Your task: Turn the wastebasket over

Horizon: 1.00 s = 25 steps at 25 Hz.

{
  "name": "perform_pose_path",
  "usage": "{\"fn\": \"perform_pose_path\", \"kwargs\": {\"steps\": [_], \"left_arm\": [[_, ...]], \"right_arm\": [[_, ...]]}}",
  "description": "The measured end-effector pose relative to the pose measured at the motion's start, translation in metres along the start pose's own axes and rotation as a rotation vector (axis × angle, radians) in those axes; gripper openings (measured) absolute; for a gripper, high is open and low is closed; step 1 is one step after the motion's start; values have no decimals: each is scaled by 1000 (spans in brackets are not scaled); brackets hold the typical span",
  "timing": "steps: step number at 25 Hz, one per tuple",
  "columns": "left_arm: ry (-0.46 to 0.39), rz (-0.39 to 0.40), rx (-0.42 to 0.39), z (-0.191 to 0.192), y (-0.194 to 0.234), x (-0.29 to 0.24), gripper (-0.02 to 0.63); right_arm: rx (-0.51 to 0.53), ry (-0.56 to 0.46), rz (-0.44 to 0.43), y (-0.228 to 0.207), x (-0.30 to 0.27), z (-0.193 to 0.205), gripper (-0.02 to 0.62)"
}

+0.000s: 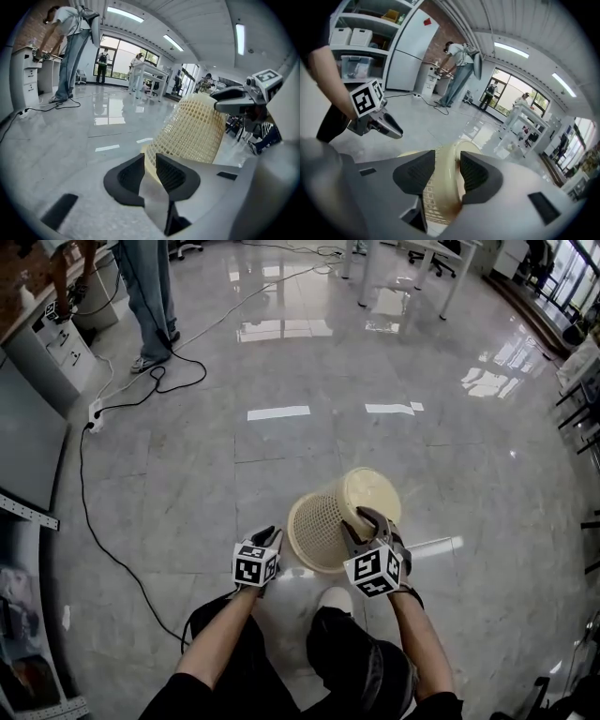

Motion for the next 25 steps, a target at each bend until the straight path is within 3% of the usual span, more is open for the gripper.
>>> {"fn": "perform_pose_path", "kwargs": {"steps": [3,7,11,16,22,25], "left_arm": [[-36,-1,25,-6,3,11,78],[-47,13,22,-8,5,20,78],[-62,27,21,-7,8,24,78],[-91,47,8,-17,8,26,78],[-172,130,-99,-50,-16,24,78],[-232,182,-162,-71,-33,23,61]], "right_arm": [[109,-3,-35,26,-14,-11,167],[210,67,-106,57,-39,-3,130],[126,56,-89,59,-47,5,129],[109,53,-90,60,-52,0,127],[2,-5,-93,51,-42,-13,109],[-135,-35,-62,36,-34,-8,77]]}}
Point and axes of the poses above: the fingertips, and each gripper's own axes: x backward along the fingers, y to its left, z out of its underside, the point moved 9 cm from there along x, backward along the fingers, and after that the axes turned 4 degrees about x, right-handed, at the moved point
